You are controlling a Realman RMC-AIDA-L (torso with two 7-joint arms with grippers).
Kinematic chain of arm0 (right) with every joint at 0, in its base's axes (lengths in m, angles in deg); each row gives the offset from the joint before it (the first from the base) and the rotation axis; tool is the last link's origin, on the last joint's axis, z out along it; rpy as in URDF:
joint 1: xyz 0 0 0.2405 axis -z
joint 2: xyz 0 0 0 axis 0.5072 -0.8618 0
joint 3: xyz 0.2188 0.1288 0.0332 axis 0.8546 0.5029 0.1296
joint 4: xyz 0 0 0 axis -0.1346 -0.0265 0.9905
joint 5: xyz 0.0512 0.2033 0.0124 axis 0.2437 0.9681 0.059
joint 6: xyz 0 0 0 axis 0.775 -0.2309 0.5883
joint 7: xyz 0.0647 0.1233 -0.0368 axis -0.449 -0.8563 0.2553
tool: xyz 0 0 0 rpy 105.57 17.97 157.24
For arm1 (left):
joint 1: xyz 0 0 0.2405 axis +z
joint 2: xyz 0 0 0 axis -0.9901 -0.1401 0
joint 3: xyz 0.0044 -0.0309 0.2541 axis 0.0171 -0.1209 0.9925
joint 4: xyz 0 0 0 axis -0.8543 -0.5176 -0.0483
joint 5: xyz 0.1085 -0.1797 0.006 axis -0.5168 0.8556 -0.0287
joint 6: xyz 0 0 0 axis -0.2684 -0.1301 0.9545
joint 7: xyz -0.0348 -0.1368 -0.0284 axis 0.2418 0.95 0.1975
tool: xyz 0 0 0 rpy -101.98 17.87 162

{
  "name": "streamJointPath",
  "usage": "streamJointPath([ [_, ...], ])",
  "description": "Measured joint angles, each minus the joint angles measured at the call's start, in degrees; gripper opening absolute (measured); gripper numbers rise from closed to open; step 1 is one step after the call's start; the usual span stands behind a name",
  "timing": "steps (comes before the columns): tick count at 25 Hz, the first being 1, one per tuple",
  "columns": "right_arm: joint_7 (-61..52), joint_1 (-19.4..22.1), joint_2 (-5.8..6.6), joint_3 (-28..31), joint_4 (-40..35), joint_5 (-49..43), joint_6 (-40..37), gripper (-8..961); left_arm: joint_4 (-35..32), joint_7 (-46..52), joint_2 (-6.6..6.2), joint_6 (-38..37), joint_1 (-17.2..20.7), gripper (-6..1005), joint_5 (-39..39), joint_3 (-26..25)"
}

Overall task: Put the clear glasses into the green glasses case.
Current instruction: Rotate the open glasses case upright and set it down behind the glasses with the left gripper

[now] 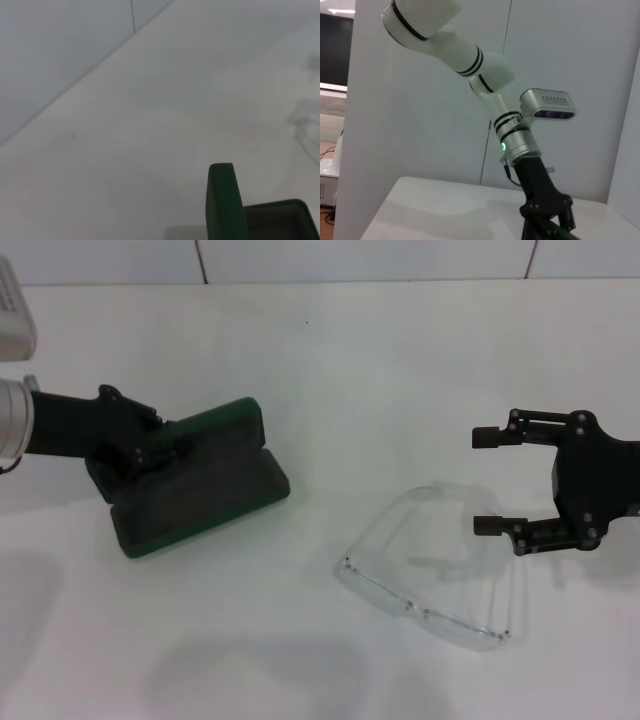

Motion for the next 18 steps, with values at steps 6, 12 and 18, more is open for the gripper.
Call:
streamJointPath([
  [6, 0.4, 0.6, 0.01, 0.0, 0.0, 0.0, 0.0, 789, -0.1, -2.5, -0.03, -0.1, -1.7, 199, 2.7, 0.0],
  [12, 1.2, 1.2, -0.27, -0.3, 0.1, 0.0, 0.0, 789, -3.9, -5.3, -0.23, 0.9, -6.0, 199, 1.4, 0.0],
  [18, 3.0, 3.0, -0.84, -0.4, 0.3, 0.0, -0.1, 788, -12.6, -7.9, -0.17, 11.2, -11.0, 198, -2.0, 0.1],
])
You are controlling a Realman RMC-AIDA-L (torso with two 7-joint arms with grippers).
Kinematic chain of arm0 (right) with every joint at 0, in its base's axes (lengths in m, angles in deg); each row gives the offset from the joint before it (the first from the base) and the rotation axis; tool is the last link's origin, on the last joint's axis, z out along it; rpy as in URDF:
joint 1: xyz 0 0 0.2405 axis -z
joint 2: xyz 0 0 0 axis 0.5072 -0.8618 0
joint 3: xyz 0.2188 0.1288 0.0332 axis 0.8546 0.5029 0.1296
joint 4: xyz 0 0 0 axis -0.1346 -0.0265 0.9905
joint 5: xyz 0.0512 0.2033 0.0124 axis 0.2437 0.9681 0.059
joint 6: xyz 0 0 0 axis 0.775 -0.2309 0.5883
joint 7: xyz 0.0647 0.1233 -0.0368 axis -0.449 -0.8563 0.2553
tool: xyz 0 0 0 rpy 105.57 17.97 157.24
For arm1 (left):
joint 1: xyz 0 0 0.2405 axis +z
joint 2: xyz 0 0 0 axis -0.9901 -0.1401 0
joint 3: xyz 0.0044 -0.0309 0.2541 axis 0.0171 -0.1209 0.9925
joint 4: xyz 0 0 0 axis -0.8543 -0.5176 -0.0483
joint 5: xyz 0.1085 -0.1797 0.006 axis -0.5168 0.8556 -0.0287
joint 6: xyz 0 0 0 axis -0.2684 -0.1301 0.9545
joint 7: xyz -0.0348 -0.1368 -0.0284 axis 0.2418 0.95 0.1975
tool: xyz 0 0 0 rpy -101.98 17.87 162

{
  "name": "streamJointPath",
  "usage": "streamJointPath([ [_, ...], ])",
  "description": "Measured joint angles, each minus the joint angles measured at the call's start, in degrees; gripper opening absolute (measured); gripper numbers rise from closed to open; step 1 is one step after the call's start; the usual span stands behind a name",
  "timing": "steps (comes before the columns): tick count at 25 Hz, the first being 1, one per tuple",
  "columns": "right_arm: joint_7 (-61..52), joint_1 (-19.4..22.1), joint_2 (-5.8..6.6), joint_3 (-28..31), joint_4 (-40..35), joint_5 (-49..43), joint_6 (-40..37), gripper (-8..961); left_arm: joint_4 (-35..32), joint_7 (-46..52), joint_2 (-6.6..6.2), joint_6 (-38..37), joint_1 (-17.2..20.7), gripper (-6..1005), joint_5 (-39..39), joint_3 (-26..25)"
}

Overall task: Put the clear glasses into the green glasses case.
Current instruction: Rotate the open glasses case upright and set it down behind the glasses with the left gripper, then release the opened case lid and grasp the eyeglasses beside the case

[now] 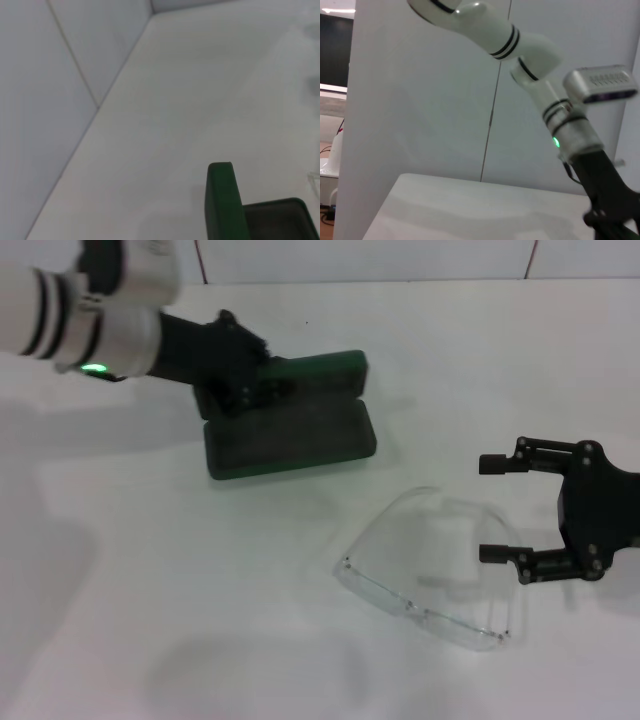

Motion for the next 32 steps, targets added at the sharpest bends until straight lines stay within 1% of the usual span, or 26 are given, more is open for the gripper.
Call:
streamJointPath([
  [3, 0.7, 0.7, -0.14, 0.0, 0.0, 0.0, -0.2, 788, -5.0, -0.2, -0.14, 3.8, -1.4, 198, -1.8, 0.0],
  [6, 0.8, 1.2, -0.26, 0.0, 0.0, -0.1, -0.5, 788, -7.2, -0.4, -0.05, 4.2, -2.5, 198, -2.9, 0.0],
  [9, 0.8, 1.4, -0.51, 0.0, -0.1, -0.3, -0.5, 788, -8.8, -0.4, -0.05, 4.2, -2.7, 198, -3.6, 0.0],
  [13, 0.8, 1.4, -0.60, 0.0, 0.0, -0.6, -0.9, 787, -9.3, 0.2, 0.11, 4.3, -2.7, 197, -3.8, 0.0],
  [18, 0.4, 1.8, -0.67, 0.1, -0.1, -0.7, -2.0, 787, -9.4, 0.4, 0.20, 4.3, -2.2, 197, -2.2, -0.1],
  [21, 0.4, 2.2, -0.73, 0.3, -0.2, -0.7, -1.8, 787, -9.4, 0.4, 0.20, 4.2, -2.2, 250, -1.8, -0.1],
  [24, 0.3, 2.6, -0.74, 0.4, -0.2, -0.7, -1.5, 787, -9.3, 0.3, 0.12, 2.4, -1.9, 303, 0.9, -0.1],
  [26, 0.3, 2.7, -0.77, 0.4, -0.3, -0.7, -1.4, 787, -8.6, -0.5, -0.12, -1.2, -0.6, 338, 5.4, -0.1],
  [28, -0.4, 2.7, -0.81, 0.4, -0.8, -0.7, -1.5, 787, -7.7, -1.9, -0.50, -6.3, 2.0, 373, 11.5, -0.1],
  [30, -4.0, 2.7, -0.84, 0.4, -3.5, -1.0, -1.7, 786, -7.5, -3.6, -0.87, -11.5, 5.7, 424, 18.6, -0.1],
  [32, -11.3, 2.9, -0.83, 0.5, -9.1, -2.5, -1.5, 786, -7.9, -5.3, -0.86, -15.9, 10.5, 491, 26.0, -0.1],
])
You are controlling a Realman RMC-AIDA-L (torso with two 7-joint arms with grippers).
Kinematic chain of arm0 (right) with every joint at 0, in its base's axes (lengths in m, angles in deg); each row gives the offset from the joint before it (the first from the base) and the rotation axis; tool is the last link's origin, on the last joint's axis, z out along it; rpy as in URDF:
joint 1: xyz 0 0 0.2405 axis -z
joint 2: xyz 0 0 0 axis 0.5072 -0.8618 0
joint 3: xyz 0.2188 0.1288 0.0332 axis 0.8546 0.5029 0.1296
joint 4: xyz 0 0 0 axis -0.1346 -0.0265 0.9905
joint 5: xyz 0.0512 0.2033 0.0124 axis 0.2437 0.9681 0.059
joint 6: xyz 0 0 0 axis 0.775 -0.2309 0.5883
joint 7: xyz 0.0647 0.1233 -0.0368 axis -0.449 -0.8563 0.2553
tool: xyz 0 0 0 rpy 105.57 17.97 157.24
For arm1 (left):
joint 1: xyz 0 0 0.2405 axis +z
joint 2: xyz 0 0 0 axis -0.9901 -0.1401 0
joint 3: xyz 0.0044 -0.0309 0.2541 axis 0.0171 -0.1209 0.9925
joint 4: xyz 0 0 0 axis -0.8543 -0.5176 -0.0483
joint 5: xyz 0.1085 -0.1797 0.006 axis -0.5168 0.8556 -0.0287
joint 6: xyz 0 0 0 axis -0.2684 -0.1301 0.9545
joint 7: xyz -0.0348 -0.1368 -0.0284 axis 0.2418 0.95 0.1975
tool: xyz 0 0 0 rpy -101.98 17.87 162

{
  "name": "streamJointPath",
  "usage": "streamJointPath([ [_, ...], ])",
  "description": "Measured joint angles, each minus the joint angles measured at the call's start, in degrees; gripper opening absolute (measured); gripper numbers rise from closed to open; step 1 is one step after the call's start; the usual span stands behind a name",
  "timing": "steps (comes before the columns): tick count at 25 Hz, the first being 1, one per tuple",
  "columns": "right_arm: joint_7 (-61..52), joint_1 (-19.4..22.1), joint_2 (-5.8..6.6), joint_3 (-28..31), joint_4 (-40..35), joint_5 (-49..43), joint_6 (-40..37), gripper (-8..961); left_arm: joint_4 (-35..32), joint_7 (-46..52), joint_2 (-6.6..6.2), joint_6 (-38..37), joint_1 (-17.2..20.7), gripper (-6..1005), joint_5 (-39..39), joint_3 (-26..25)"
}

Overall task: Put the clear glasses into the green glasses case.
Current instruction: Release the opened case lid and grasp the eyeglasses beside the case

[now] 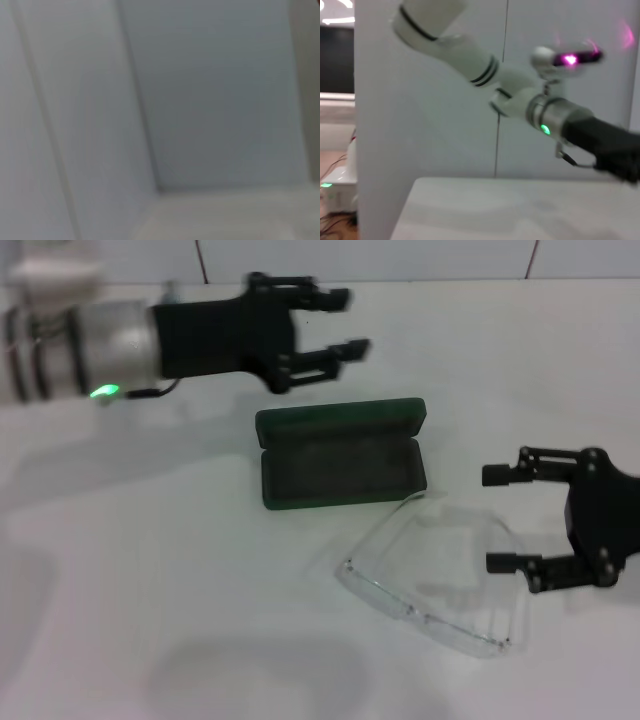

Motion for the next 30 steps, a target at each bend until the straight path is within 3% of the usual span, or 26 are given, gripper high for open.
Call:
streamJointPath([
  [2, -8.9, 0.1, -0.01, 0.0, -6.7, -2.9, 0.2, 786, -0.3, -1.6, 0.51, -2.5, 4.9, 558, 6.7, -0.1],
  [5, -25.2, -0.4, -0.54, 0.0, -17.5, -9.9, 0.3, 786, -3.2, -4.9, 0.74, -4.4, 12.1, 558, 14.1, -0.1],
  [10, -49.4, -6.2, -3.06, -0.9, -30.7, -23.7, -2.1, 784, -5.9, -8.9, 0.58, -4.8, 19.1, 557, 18.5, -0.1],
  [12, -55.4, -9.3, -4.54, -2.1, -33.0, -29.6, -4.0, 784, -5.7, -8.9, 0.50, -4.8, 20.0, 557, 18.6, -0.1],
  [15, -62.0, -12.7, -5.53, -6.2, -33.7, -35.1, -3.5, 783, -5.6, -8.9, 0.47, -4.6, 20.4, 557, 18.4, -0.1],
  [21, -68.7, -15.3, -5.58, -18.0, -33.8, -36.6, 1.4, 782, -5.4, -8.7, 0.09, -4.4, 20.1, 557, 17.9, -0.1],
  [30, -74.0, -16.6, -5.81, -27.6, -32.7, -40.5, 7.9, 778, -5.4, -8.8, -0.17, -4.4, 20.1, 556, 17.1, -0.1],
])
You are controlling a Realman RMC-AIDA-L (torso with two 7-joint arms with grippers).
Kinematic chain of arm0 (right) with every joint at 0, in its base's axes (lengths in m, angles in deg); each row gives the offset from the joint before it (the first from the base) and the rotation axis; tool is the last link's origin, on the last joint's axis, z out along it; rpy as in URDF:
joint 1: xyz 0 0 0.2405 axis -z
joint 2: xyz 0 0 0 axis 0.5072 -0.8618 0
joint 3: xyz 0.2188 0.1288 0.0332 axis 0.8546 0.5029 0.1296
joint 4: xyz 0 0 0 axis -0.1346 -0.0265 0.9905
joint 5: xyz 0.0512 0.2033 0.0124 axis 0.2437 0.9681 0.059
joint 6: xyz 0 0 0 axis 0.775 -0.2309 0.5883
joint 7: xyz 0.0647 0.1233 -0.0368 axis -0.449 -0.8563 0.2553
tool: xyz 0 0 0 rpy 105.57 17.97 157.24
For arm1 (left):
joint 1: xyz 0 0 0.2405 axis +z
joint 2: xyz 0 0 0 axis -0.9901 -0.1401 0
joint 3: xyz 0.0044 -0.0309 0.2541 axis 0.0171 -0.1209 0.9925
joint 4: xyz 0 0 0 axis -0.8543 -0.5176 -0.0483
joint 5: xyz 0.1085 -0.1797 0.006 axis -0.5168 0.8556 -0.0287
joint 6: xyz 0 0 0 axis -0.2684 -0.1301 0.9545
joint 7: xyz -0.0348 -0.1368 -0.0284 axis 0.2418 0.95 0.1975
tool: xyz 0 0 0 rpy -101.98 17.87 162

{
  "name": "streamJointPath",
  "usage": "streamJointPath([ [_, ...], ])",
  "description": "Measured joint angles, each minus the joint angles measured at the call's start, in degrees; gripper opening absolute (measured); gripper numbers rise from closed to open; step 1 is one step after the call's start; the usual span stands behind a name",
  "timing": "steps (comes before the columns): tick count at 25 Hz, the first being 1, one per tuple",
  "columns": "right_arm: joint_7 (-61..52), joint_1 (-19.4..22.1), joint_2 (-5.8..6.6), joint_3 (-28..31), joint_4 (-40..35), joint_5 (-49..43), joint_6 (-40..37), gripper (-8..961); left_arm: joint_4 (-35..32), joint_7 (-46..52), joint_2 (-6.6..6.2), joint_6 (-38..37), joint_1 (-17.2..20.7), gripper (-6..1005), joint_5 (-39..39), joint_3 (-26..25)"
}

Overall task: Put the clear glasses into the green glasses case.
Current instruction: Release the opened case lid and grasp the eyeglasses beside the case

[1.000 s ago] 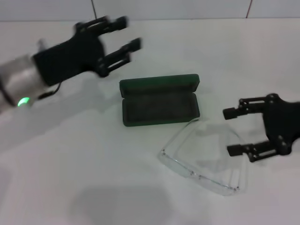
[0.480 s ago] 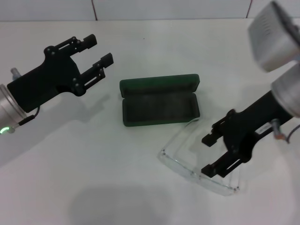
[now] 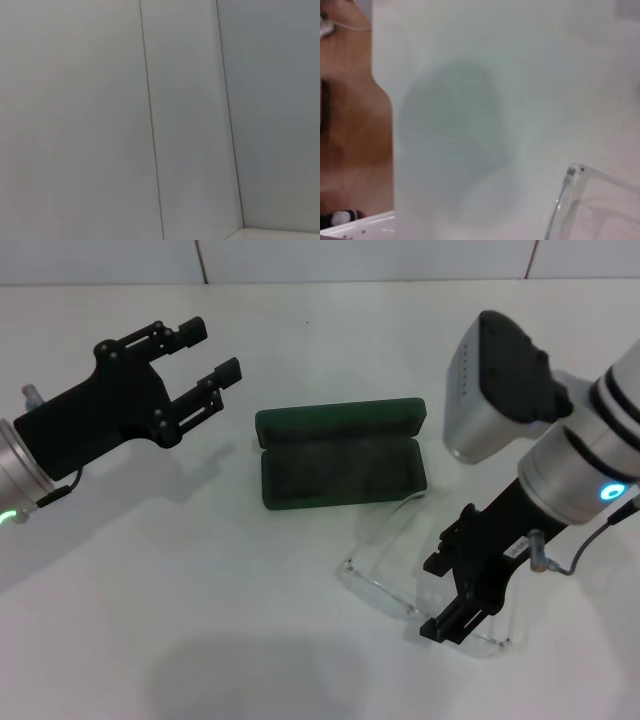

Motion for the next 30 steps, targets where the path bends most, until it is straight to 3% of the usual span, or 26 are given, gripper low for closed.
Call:
streamJointPath([
  [13, -0.4, -1.1, -0.23, -6.2, 2.9, -0.2, 5.3, 713, -0.1, -1.3, 0.35, 0.0, 0.0, 555, 0.0, 0.0],
  [18, 0.3, -1.3, -0.25, -7.5, 3.0, 0.0, 6.3, 541, -0.3, -3.0, 0.81, -0.1, 0.1, 555, 0.0, 0.0],
  [23, 0.5, -1.4, -0.26, -8.7, 3.6, -0.3, 7.6, 484, -0.5, -3.1, 0.82, 0.1, 0.1, 555, 0.2, 0.0],
  [30, 1.9, -1.6, -0.25, -9.2, 4.8, -0.1, 9.3, 333, -0.5, -3.1, 0.82, 0.2, 0.0, 554, 0.3, 0.0],
])
